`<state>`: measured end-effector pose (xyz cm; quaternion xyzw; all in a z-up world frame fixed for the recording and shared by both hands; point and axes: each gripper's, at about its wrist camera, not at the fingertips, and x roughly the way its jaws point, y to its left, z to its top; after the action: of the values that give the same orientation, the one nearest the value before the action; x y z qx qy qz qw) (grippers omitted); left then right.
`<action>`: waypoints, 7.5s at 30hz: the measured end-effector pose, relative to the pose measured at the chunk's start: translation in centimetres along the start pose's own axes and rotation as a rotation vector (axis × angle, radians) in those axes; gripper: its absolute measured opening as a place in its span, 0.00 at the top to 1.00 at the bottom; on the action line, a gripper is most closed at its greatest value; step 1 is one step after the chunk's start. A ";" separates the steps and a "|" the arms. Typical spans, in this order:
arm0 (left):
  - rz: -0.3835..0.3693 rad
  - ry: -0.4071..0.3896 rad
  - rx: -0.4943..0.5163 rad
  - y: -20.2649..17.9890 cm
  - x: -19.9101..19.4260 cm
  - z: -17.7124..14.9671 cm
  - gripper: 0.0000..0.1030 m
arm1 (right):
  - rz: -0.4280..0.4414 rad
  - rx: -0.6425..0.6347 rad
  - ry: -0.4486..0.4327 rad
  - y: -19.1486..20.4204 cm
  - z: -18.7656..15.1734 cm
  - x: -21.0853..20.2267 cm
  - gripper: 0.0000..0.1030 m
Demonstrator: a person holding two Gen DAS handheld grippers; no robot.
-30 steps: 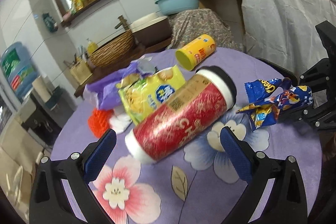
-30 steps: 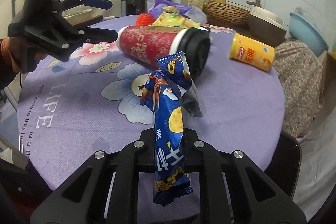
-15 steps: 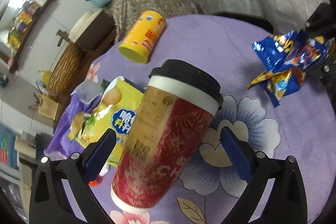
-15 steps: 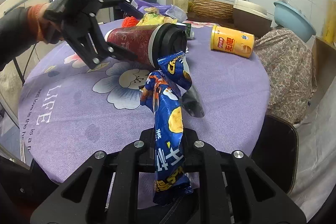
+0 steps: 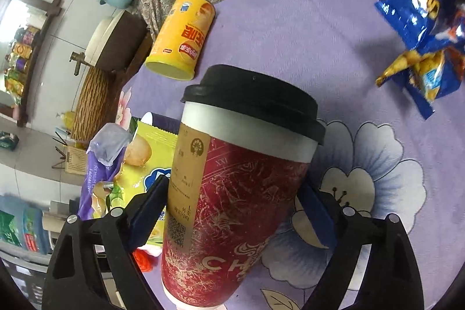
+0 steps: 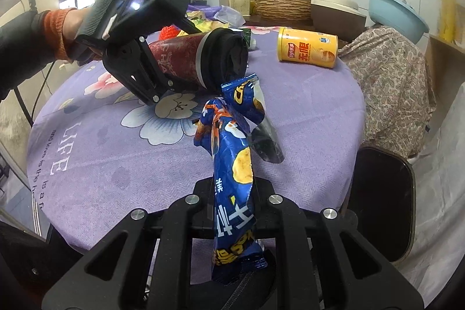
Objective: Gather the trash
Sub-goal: 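Grasp the red paper cup with the left tool while right holds the bag, then drop the red cup and blue bag into the dark bin with both tools, then return to the table and grasp the yellow chip bag with the left tool, then grasp the blue-and-white cup with the right tool while left holds the bag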
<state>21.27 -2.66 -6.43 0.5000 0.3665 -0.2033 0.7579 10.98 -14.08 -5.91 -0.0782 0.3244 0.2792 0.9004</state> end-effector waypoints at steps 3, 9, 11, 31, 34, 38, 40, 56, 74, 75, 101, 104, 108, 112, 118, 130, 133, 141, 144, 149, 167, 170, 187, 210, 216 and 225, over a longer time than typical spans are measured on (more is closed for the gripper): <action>0.008 -0.004 -0.011 -0.1 0.0 0.2 0.17 | 0.003 0.007 -0.013 0.0 0.0 -0.2 0.86; 0.022 -0.051 -0.072 -0.6 -1.1 0.3 0.18 | 0.004 0.027 -0.022 -0.7 -0.4 -0.7 0.86; 0.031 -0.083 -0.119 -0.7 -1.9 0.2 0.18 | 0.008 0.044 -0.032 -1.2 -0.6 -1.0 0.86; -0.114 -0.521 -0.586 0.0 -9.7 6.9 0.21 | -0.112 0.330 -0.127 -13.5 -2.6 -5.6 0.86; -0.155 -0.557 -0.600 -0.1 -10.1 9.2 0.21 | -0.146 0.402 -0.072 -16.9 -3.3 -4.4 0.86; -0.216 -0.582 -0.615 -0.5 -9.8 13.0 0.22 | -0.209 0.441 0.039 -20.8 -4.6 -0.1 0.86; -0.242 -0.585 -0.617 -1.1 -9.5 14.7 0.22 | -0.224 0.468 0.096 -22.5 -5.6 2.4 0.86; -0.363 -0.449 -0.653 -6.9 -2.5 22.7 0.22 | -0.321 0.664 0.198 -26.9 -11.1 9.7 0.35; -0.406 -0.166 -0.686 -13.3 7.7 28.3 0.22 | -0.516 0.570 0.039 -21.2 -14.4 -4.0 0.28; -0.417 -0.150 -0.691 -13.5 8.3 28.3 0.22 | -0.517 0.577 0.035 -21.2 -14.5 -4.2 0.28; -0.305 -0.247 -0.611 -12.2 1.3 26.8 0.07 | -0.501 0.606 -0.057 -19.2 -15.0 -7.4 0.27; -0.297 -0.331 -0.631 -10.9 -2.2 25.4 0.06 | -0.459 0.603 -0.069 -18.8 -14.0 -7.3 0.27; -0.258 -0.428 -0.642 -9.5 -6.0 22.4 0.06 | -0.398 0.611 -0.062 -18.2 -12.4 -6.4 0.21; -0.203 -0.493 -0.639 -8.3 -9.1 19.2 0.06 | -0.300 0.617 -0.085 -17.0 -10.7 -5.4 0.21; -0.111 -0.530 -0.673 -5.4 -11.6 12.6 0.06 | -0.238 0.505 -0.112 -13.9 -6.2 -4.6 0.19; 0.036 -0.361 -0.854 -0.5 -10.0 -2.6 0.06 | -0.066 0.259 -0.114 -6.5 2.5 -1.5 0.18; 0.074 -0.292 -0.912 1.0 -8.6 -6.5 0.06 | -0.035 0.197 -0.103 -5.1 4.5 -0.1 0.18; -0.020 -0.319 -1.016 6.1 -4.8 -12.0 0.06 | 0.038 0.165 -0.079 -2.9 8.7 3.1 0.18; -0.111 -0.353 -1.005 7.7 -2.9 -12.9 0.06 | 0.036 0.150 -0.071 -2.4 9.2 3.5 0.18; -0.234 -0.371 -1.015 10.2 0.3 -13.2 0.06 | 0.034 0.162 -0.049 -2.7 8.8 3.5 0.18; -0.457 -0.393 -0.935 9.8 3.0 -12.4 0.63 | -0.005 0.141 -0.012 -3.8 9.0 4.9 0.18; -0.481 -0.407 -0.930 9.3 2.5 -12.3 0.79 | -0.008 0.145 -0.006 -4.2 9.0 5.4 0.18; -0.340 -0.500 -0.956 6.1 -4.6 -12.5 0.98 | 0.021 0.092 -0.019 -3.1 10.5 6.5 0.18; -0.124 -0.460 -1.083 4.4 -9.1 -18.4 0.98 | 0.103 0.078 0.061 0.4 18.1 18.7 0.18; -0.131 -0.454 -1.089 4.1 -8.9 -18.2 0.98 | 0.059 0.064 0.067 1.1 18.2 19.8 0.30; -0.113 -0.455 -1.063 3.3 -9.8 -17.0 0.98 | 0.103 0.141 -0.022 -0.5 17.3 14.5 0.31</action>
<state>11.11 13.59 -0.90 -0.0260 0.2720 -0.1338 0.9526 29.82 -2.35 -1.59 0.0050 0.3370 0.3026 0.8915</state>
